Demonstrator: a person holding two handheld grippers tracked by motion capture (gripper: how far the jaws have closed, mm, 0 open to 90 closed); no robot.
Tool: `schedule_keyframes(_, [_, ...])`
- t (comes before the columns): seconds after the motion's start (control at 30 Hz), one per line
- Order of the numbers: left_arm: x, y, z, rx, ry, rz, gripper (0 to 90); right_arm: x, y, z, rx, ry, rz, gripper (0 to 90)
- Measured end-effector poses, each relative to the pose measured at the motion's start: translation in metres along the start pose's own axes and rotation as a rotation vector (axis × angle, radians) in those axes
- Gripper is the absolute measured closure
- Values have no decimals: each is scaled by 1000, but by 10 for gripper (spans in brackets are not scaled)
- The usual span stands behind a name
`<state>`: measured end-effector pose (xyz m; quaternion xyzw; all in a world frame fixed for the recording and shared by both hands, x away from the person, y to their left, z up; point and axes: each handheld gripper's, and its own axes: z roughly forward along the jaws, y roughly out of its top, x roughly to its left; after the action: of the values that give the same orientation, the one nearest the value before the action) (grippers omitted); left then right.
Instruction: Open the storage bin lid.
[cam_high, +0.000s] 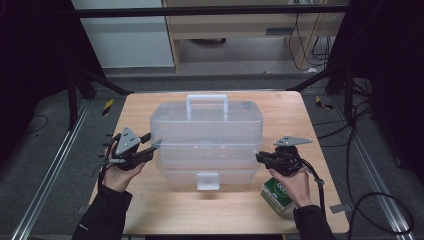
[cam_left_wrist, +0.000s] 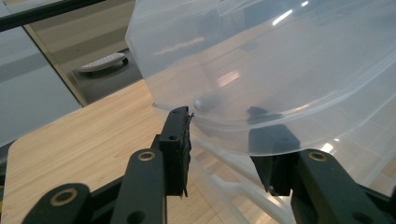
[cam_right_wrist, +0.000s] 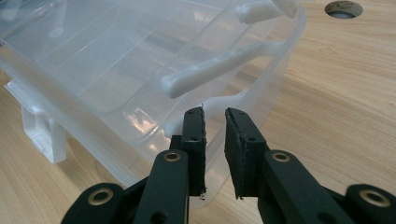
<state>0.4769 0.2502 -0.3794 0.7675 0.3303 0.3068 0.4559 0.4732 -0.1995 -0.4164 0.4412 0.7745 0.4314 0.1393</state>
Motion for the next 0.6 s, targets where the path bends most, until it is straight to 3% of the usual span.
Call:
schedule_keyframes(0.3, [5, 8, 1, -21, -1, -16, 601, -1, -1, 0, -7, 4, 18, 779])
schedule_keyframes(0.6, [11, 23, 4, -42, 27, -32, 628, 0, -1, 0, -1, -4, 19, 780])
